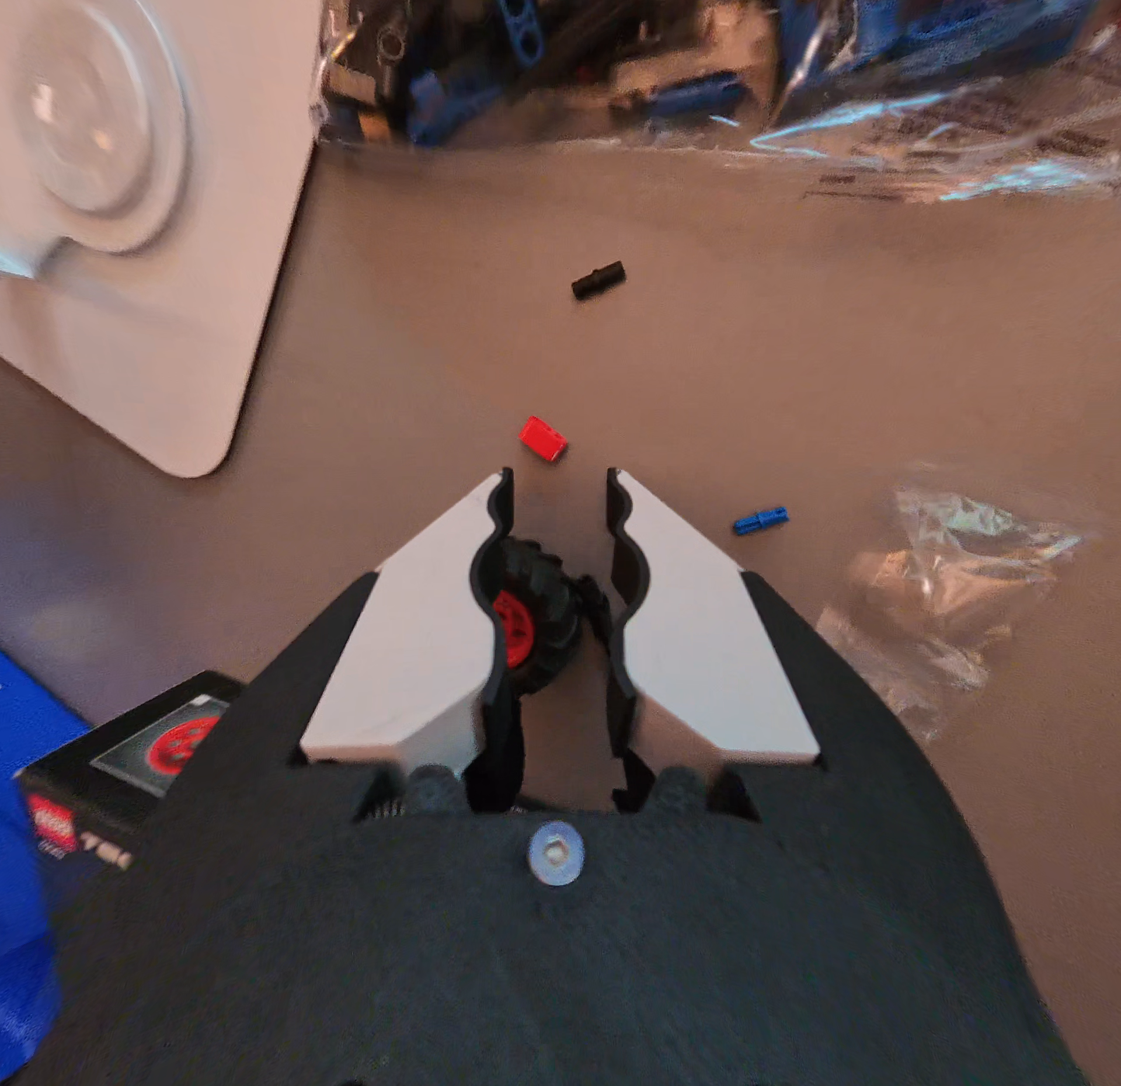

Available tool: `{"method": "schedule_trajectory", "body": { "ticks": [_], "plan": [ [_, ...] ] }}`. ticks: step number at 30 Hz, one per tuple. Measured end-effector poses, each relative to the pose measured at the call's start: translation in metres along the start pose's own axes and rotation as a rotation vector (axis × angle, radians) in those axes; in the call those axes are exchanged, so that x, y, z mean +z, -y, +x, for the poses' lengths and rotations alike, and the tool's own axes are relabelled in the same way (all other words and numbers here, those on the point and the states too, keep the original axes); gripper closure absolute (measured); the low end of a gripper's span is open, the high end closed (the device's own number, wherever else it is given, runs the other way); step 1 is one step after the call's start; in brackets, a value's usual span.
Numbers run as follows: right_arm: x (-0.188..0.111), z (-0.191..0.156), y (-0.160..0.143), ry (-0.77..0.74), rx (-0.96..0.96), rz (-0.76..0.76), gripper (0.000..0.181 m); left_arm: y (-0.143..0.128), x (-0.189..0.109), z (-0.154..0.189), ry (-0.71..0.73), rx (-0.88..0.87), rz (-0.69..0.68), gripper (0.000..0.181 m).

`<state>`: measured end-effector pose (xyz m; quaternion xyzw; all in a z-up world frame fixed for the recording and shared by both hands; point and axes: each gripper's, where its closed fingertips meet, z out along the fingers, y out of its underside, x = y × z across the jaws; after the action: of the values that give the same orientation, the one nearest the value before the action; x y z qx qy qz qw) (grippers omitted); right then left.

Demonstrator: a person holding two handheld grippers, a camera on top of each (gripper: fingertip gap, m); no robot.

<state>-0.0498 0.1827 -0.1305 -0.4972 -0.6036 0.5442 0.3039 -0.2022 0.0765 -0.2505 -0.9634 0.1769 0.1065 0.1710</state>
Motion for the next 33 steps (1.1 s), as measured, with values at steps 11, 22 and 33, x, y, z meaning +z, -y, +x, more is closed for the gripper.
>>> {"method": "schedule_trajectory", "body": {
  "ticks": [11, 22, 33],
  "plan": [
    [-0.001, 0.001, 0.001, -0.002, 0.001, 0.005, 0.161, 0.014, 0.012, 0.001, -0.068, -0.098, 0.057, 0.175],
    [0.0, 0.0, 0.001, 0.001, 0.002, 0.003, 0.161, 0.074, -0.055, 0.105, -0.152, 0.175, 0.324, 0.175],
    [-0.009, 0.003, 0.009, -0.003, 0.018, 0.055, 0.161, 0.051, -0.056, 0.052, 0.06, 0.161, 0.227, 0.16]
  ]
}}
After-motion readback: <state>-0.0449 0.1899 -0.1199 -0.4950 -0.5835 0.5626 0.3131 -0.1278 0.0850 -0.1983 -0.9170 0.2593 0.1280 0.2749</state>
